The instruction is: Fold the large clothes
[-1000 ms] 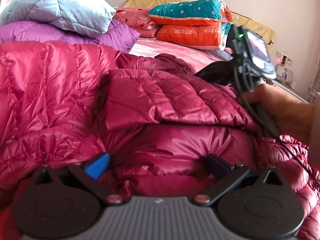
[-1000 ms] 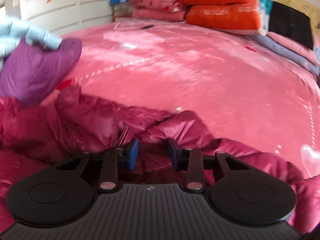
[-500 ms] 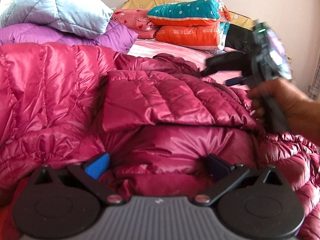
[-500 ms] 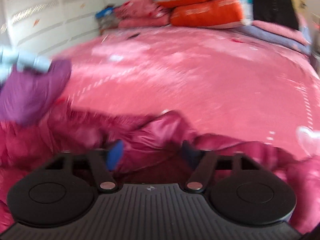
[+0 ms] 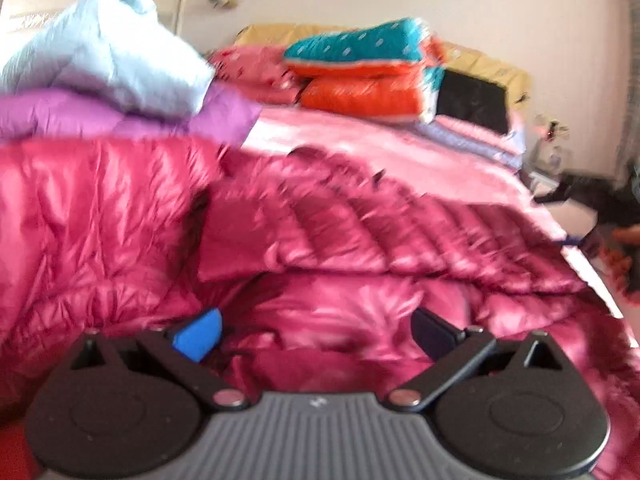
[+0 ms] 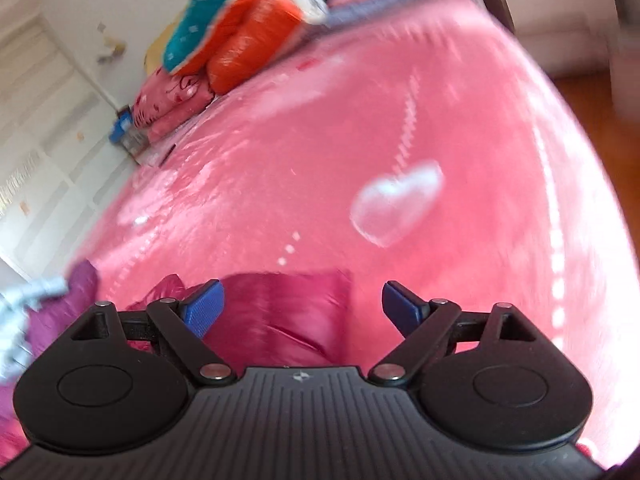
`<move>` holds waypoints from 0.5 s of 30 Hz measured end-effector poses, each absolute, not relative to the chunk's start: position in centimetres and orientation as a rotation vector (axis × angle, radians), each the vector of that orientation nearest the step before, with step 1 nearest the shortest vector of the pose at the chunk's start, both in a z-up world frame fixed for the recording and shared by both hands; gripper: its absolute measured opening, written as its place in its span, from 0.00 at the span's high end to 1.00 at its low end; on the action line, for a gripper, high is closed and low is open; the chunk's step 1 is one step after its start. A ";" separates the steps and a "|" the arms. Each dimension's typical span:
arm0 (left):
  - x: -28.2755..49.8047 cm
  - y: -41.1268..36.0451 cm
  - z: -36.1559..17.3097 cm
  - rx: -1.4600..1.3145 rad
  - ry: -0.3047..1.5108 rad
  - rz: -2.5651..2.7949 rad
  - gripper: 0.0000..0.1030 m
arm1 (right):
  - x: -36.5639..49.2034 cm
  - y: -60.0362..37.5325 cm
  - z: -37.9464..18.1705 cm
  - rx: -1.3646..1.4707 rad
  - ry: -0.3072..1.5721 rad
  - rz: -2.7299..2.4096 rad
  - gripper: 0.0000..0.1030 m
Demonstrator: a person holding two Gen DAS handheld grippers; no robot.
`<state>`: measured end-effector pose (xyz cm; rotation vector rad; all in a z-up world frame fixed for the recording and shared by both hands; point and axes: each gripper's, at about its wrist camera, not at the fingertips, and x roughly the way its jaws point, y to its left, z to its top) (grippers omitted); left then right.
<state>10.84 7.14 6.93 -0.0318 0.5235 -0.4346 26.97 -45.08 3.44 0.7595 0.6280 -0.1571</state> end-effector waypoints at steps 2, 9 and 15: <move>9.8 6.7 7.9 -0.020 0.471 -0.472 0.03 | 26.3 -46.2 1.6 0.842 0.615 -0.101 0.00; 11.2 3.2 8.9 -0.029 0.463 -0.547 0.02 | 27.3 -44.2 -0.5 0.843 0.640 0.116 0.00; 14.1 0.4 7.6 0.048 0.482 -0.543 0.02 | 28.1 -43.7 0.3 0.823 0.715 0.048 0.55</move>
